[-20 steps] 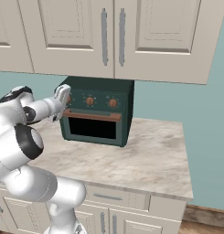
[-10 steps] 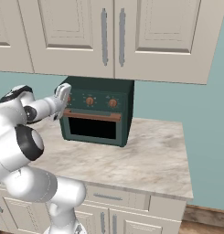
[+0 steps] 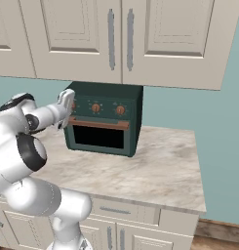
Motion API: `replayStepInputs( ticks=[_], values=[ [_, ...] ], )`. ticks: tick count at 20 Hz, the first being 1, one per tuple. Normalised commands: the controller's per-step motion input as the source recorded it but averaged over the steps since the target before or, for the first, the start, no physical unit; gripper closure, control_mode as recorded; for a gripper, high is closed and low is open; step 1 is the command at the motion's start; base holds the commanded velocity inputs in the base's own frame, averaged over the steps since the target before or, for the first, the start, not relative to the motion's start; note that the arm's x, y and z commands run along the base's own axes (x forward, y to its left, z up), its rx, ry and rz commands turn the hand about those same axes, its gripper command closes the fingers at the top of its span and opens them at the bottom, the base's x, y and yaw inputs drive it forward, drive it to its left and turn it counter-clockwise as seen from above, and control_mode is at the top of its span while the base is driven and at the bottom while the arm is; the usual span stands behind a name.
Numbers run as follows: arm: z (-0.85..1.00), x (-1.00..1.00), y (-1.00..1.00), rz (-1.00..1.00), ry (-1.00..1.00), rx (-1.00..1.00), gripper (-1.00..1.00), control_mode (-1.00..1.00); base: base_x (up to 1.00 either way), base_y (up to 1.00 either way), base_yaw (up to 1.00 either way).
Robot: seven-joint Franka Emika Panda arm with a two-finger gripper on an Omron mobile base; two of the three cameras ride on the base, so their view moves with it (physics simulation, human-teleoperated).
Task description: Pull the toaster oven rack outwards. Pick up the baguette from the plate and place it on the toaster oven rack. Close the toaster oven door fully and set the temperature to the lowest setting.
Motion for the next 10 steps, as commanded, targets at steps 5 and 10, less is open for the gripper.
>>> replayStepInputs(
  ticks=[5,10],
  values=[
    [-0.43,0.07,-0.02,0.33,0.0,-0.38,1.0,-1.0,0.0,0.0,0.0],
    [-0.59,0.1,0.0,0.3,0.0,-0.33,1.0,-1.0,0.0,0.0,0.0]
  ],
)
